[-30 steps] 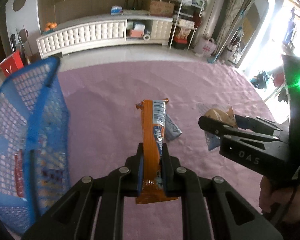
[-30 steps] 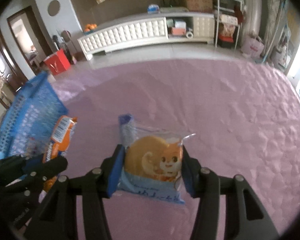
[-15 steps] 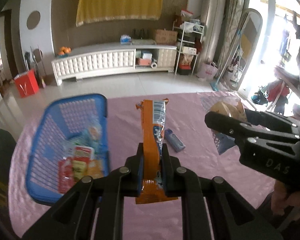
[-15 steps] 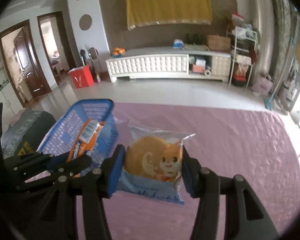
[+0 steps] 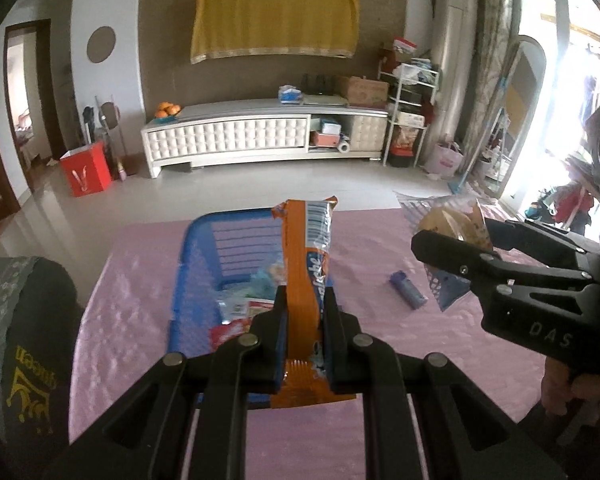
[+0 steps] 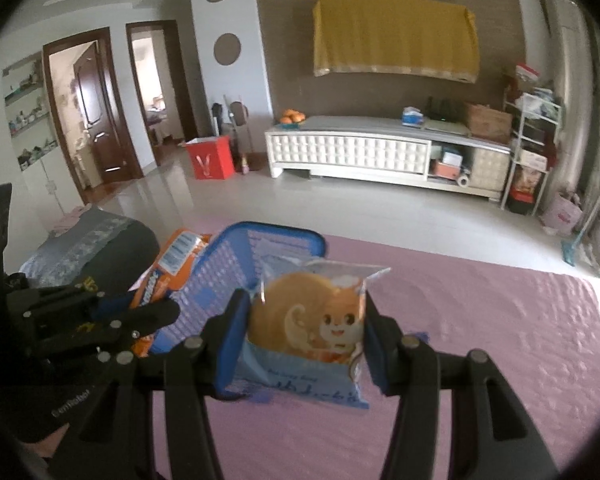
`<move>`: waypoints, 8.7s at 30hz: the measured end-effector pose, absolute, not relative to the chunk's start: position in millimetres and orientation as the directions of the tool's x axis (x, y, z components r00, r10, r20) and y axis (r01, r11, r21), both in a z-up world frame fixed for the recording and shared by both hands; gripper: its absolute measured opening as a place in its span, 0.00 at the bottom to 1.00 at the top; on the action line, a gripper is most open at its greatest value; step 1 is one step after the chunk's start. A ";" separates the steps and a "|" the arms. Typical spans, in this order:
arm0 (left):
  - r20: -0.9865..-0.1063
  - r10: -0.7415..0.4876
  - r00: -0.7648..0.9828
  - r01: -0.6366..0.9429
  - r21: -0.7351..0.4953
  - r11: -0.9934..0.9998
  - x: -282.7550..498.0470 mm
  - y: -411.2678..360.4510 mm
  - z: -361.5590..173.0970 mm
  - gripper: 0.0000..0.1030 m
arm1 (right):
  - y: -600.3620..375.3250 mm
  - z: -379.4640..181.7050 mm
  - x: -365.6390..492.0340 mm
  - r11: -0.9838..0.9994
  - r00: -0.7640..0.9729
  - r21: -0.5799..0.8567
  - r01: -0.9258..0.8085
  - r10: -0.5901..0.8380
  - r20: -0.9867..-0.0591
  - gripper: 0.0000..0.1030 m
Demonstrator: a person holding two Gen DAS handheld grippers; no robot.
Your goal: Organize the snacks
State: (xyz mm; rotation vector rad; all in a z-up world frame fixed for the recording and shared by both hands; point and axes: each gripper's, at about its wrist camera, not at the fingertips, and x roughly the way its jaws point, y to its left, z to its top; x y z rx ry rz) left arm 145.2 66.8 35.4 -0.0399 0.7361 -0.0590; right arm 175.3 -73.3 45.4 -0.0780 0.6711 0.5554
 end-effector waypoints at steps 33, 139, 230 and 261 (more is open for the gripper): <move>-0.781 -0.104 0.616 -0.006 -0.136 0.991 214.1 128.9 -29.2 0.60 | -18.6 -5.8 220.3 0.818 0.528 0.091 -0.569 0.447 -0.722 0.56; -0.892 0.004 0.452 -0.089 -0.041 0.995 277.0 84.1 -88.1 1.00 | -142.0 -131.1 308.4 0.943 0.422 0.079 -0.322 0.218 -0.880 0.89; -0.759 0.071 0.647 -0.100 0.008 0.995 181.8 188.8 -40.1 1.00 | 67.1 -55.1 236.3 0.691 0.432 -0.078 -0.719 0.356 -0.828 0.81; -0.493 0.036 0.870 -0.060 -0.033 0.998 18.5 59.7 63.7 1.00 | -92.4 80.5 65.4 0.875 0.789 -0.107 -0.471 0.365 -0.494 1.00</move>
